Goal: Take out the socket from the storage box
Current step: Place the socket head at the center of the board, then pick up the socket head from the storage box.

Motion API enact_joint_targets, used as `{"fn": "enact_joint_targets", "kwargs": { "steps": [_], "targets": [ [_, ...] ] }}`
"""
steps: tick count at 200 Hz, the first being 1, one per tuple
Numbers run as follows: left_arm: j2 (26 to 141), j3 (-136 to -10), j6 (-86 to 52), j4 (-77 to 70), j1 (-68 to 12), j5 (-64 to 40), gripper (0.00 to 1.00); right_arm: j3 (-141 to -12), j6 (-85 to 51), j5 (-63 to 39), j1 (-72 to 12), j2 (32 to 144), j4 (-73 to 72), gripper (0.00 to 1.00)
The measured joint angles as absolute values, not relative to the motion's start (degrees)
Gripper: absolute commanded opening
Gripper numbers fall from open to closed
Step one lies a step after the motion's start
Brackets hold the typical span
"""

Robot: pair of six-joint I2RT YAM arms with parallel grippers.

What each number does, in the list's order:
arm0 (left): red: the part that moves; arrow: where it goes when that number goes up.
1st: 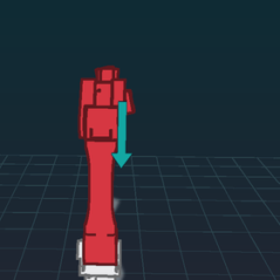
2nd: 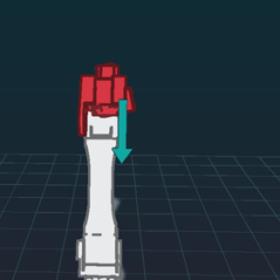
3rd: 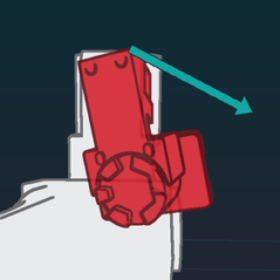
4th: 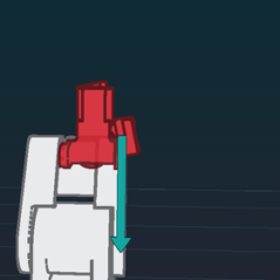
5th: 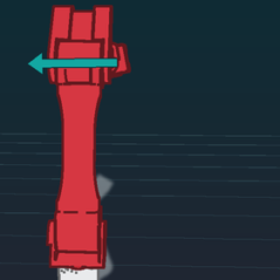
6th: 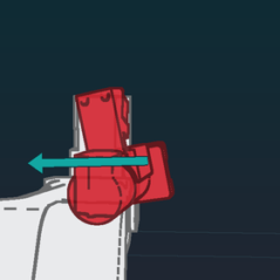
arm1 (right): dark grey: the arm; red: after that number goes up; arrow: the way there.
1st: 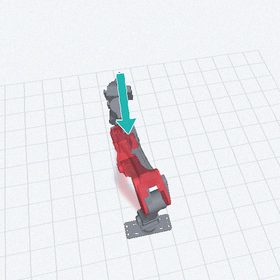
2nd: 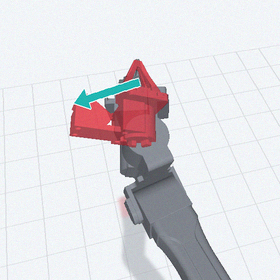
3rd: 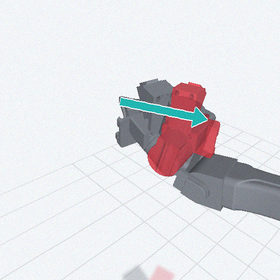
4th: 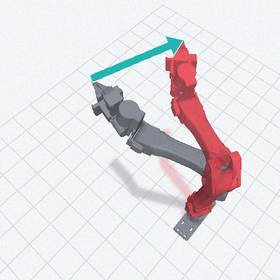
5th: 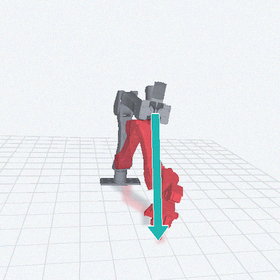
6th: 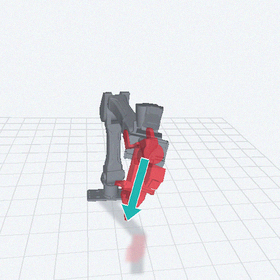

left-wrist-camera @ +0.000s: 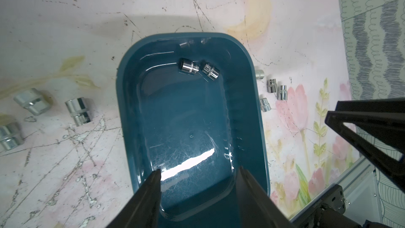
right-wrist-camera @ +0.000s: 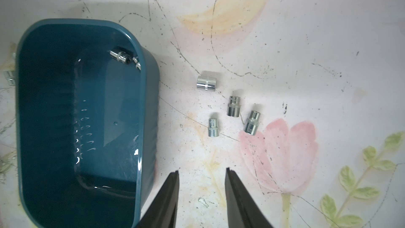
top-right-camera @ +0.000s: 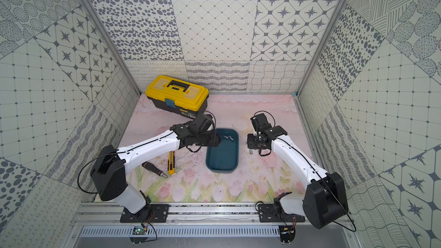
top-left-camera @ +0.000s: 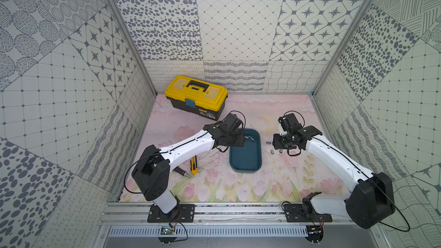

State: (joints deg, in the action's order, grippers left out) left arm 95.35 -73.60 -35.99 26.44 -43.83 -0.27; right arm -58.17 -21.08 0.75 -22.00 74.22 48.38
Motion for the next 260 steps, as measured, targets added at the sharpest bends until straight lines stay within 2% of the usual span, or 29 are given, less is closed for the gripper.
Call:
{"fn": "enact_joint_targets", "kwargs": {
  "steps": [65, 155, 260],
  "targets": [
    [105.8, -77.7, -34.0, 21.2, -46.8, 1.5, 0.54, -57.1, -22.7, -3.7, -22.0, 73.4, 46.0, 0.40],
    [117.4, -81.1, -24.8, 12.3, -46.7, 6.1, 0.52, -55.8, -23.6, -4.0, -21.8, 71.1, 43.3, 0.40],
    [121.1, -83.1, -21.1, 9.1, -45.3, 11.1, 0.49, -54.6, -23.6, -3.5, -21.4, 70.0, 42.7, 0.41]
  ]
}}
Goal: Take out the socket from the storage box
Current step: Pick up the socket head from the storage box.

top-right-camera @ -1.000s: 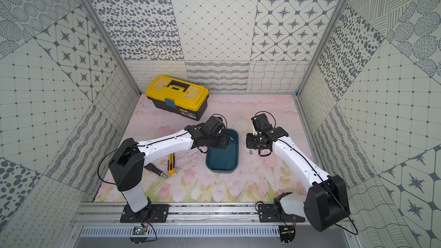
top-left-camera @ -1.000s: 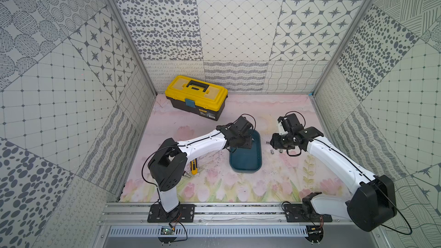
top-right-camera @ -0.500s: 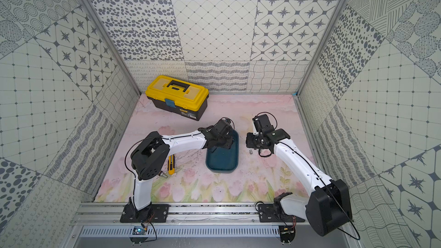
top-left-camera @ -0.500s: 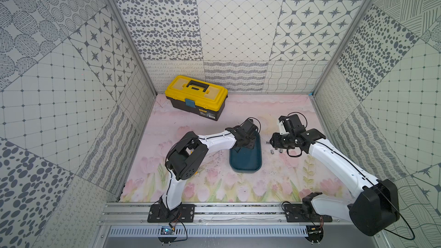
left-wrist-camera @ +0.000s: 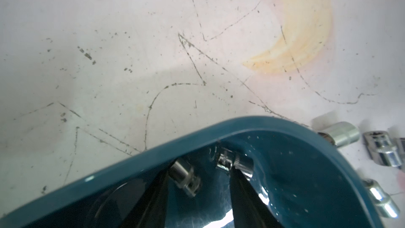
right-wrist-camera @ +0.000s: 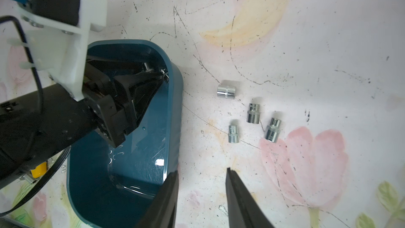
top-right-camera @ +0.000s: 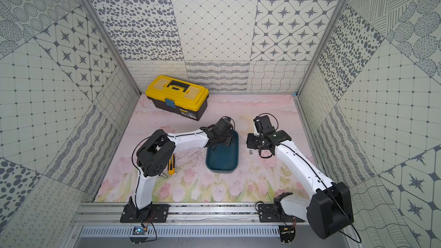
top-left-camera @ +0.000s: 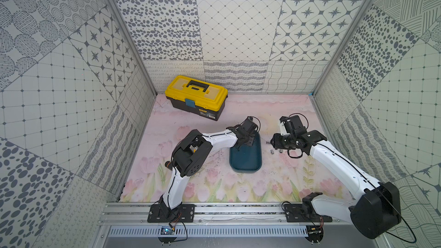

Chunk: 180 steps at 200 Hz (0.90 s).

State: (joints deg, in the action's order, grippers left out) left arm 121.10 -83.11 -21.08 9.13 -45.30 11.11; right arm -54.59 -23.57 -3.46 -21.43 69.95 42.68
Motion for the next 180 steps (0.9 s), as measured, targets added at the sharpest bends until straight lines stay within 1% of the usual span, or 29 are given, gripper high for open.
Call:
{"fn": "enact_joint_targets", "kwargs": {
  "steps": [92, 180],
  "targets": [
    [121.8, -83.0, -19.5, 8.0, -44.6, 12.5, 0.44, -54.6, -23.5, -3.5, -21.0, 70.0, 42.6, 0.41],
    [121.6, -81.2, -18.2, 7.7, -44.8, 12.1, 0.44, -54.6, -23.5, -4.0, -20.1, 70.0, 42.6, 0.41]
  ]
}}
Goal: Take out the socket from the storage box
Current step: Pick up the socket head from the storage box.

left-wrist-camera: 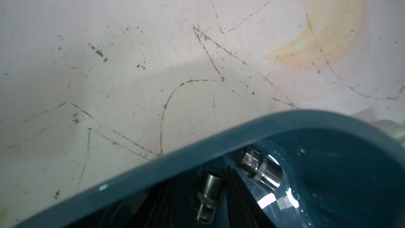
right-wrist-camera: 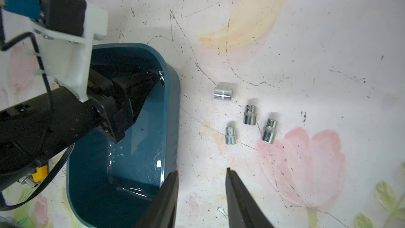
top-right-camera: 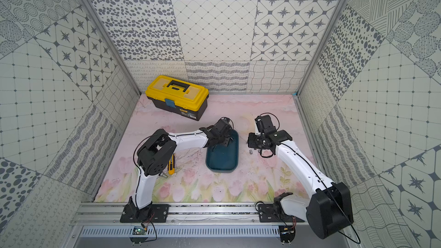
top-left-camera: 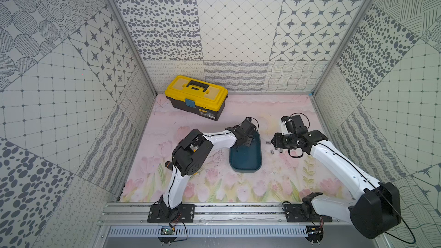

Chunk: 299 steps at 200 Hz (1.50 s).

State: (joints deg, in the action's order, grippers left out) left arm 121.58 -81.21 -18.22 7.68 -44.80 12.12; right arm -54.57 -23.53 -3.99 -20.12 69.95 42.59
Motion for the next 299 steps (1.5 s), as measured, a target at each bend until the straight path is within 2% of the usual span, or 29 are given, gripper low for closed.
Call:
{"fn": "enact_joint_targets", "kwargs": {
  "steps": [58, 104, 179, 209, 228, 249, 299],
  "targets": [
    [121.5, -80.7, -16.4, 6.6, -44.9, 11.1, 0.38, -54.4, -23.5, -4.4, -19.7, 70.0, 42.6, 0.41],
    [122.3, -81.8, -16.1, 6.5, -44.9, 10.8, 0.30, -54.0, -23.5, -4.7, -19.0, 69.9, 42.6, 0.40],
    [121.9, -80.7, -16.2, 5.3, -45.1, 10.2, 0.28, -53.5, -23.5, -5.4, -18.0, 69.9, 42.6, 0.41],
    [121.9, -80.4, -16.4, 4.5, -45.2, 10.0, 0.20, -53.4, -23.4, -5.6, -17.7, 69.2, 42.6, 0.40],
    [121.9, -80.2, -16.5, 4.0, -45.3, 9.6, 0.19, -53.4, -23.4, -5.9, -17.5, 68.7, 42.6, 0.40],
    [121.8, -80.1, -16.6, 3.7, -45.3, 9.5, 0.12, -53.4, -23.4, -6.0, -17.2, 68.4, 42.6, 0.40],
    [120.5, -78.9, -17.3, 4.2, -45.4, 8.0, 0.10, -53.1, -23.4, -6.2, -16.6, 68.0, 42.6, 0.40]
  ]
}}
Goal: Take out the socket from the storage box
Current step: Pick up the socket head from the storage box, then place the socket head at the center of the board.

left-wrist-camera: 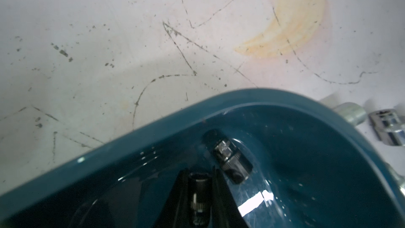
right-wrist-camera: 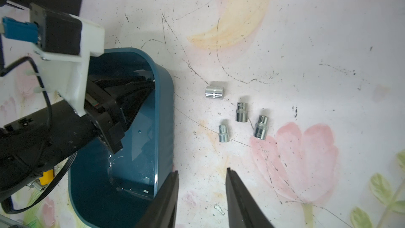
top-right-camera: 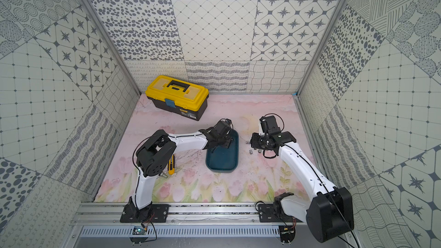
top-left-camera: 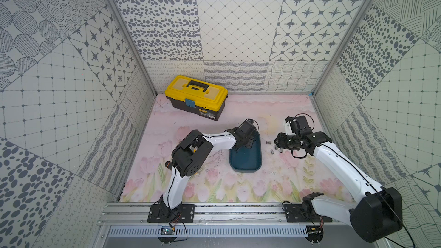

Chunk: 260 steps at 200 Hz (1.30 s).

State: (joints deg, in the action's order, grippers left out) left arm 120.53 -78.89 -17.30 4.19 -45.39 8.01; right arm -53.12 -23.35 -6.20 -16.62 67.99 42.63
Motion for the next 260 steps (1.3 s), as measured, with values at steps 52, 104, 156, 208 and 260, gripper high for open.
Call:
{"fn": "enact_joint_targets", "kwargs": {
  "steps": [52, 104, 156, 208, 260],
  "targets": [
    [114.7, -74.8, -19.0, 4.6, -45.5, 7.2, 0.09, -52.7, -22.1, -11.3, -16.6, 67.0, 41.8, 0.40],
    [106.5, -70.8, -21.3, 5.8, -45.6, 7.6, 0.09, -52.5, -21.6, -16.4, -16.6, 67.0, 39.9, 0.40],
    [96.6, -66.3, -23.8, 6.3, -43.3, 8.3, 0.09, -52.5, -22.3, -17.8, -17.2, 67.0, 38.9, 0.41],
    [88.6, -58.6, -26.2, 6.5, -38.2, 10.4, 0.08, -53.4, -23.2, -17.4, -19.6, 67.3, 38.5, 0.41],
    [86.6, -49.9, -29.6, 6.4, -35.1, 12.9, 0.09, -56.7, -23.3, -14.5, -22.0, 68.6, 40.0, 0.41]
  ]
}}
